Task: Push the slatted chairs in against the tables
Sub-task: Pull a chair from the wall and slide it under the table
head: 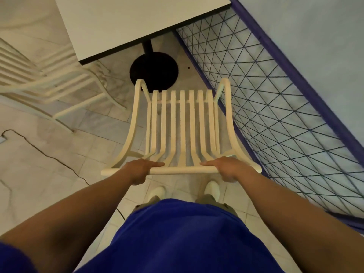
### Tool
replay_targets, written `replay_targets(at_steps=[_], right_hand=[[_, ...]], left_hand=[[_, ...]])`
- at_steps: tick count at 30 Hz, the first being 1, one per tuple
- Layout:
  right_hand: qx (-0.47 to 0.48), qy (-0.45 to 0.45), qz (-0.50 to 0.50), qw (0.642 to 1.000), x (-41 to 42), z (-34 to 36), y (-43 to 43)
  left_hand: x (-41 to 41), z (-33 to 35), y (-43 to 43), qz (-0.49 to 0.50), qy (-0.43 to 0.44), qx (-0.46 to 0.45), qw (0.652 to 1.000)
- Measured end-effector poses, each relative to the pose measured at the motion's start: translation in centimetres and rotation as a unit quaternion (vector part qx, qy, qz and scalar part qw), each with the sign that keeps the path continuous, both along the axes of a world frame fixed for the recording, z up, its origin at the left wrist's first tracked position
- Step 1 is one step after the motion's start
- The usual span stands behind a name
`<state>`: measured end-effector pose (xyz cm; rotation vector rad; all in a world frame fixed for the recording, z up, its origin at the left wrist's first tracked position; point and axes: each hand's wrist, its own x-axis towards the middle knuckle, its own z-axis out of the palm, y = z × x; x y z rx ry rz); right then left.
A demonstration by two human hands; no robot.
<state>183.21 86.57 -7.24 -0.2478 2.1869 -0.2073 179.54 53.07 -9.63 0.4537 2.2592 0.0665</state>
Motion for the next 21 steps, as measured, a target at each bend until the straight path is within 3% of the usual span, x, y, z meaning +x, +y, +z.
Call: replay_targets(at_steps=[21], right_hand=[[0.043, 0.004, 0.124, 0.991, -7.2, 1.5, 13.1]], left_hand=[[2.6, 0.4, 14.6, 0.101, 0.013, 0.001, 0.995]])
